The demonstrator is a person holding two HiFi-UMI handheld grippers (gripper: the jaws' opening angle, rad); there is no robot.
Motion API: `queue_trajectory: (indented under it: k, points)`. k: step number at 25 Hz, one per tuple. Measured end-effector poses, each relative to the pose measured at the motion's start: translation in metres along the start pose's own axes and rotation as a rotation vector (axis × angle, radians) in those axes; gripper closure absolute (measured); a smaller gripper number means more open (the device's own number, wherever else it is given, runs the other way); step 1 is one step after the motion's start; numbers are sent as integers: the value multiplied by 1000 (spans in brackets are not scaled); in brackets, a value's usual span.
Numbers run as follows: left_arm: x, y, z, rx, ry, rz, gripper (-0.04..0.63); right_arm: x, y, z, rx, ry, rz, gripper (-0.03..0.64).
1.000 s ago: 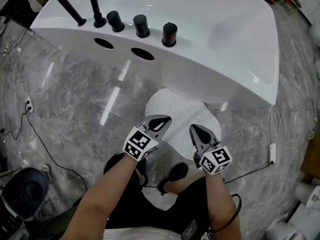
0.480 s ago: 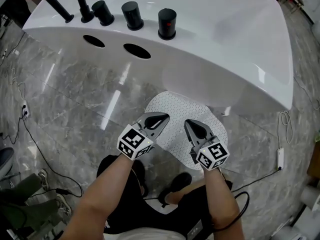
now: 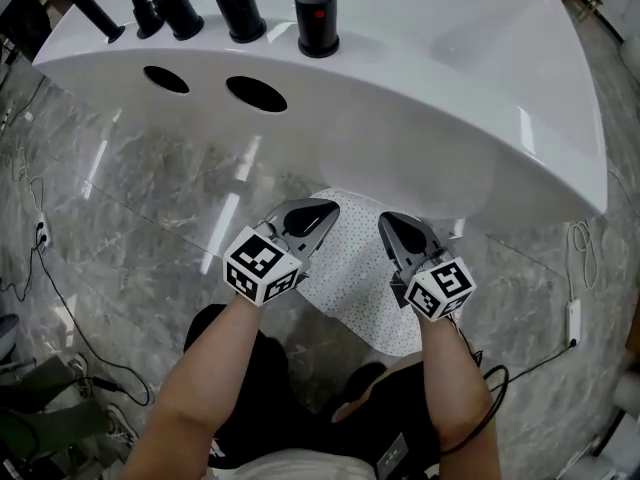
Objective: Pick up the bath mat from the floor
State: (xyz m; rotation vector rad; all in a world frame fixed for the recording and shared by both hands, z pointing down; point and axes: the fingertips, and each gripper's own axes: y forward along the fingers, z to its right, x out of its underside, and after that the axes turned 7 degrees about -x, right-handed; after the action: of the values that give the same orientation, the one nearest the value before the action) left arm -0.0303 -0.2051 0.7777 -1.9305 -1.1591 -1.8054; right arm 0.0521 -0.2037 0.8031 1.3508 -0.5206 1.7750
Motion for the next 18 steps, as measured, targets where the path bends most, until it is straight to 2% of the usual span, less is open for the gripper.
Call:
queue_trajectory:
  k: [7, 13, 15, 18]
  points:
    - [-4, 11, -30, -15, -74, 23, 584, -9, 9, 17, -23, -65, -26, 611]
    - [-3, 17, -56, -29, -36, 18, 584, -20, 28, 9, -126, -157, -78, 611]
    - [-2, 17, -60, -18, -44, 29, 584, -22, 33, 7, -136, -126, -66, 611]
    - [9, 17, -65, -8, -27, 13, 584, -26, 40, -4, -122, -21, 17, 611]
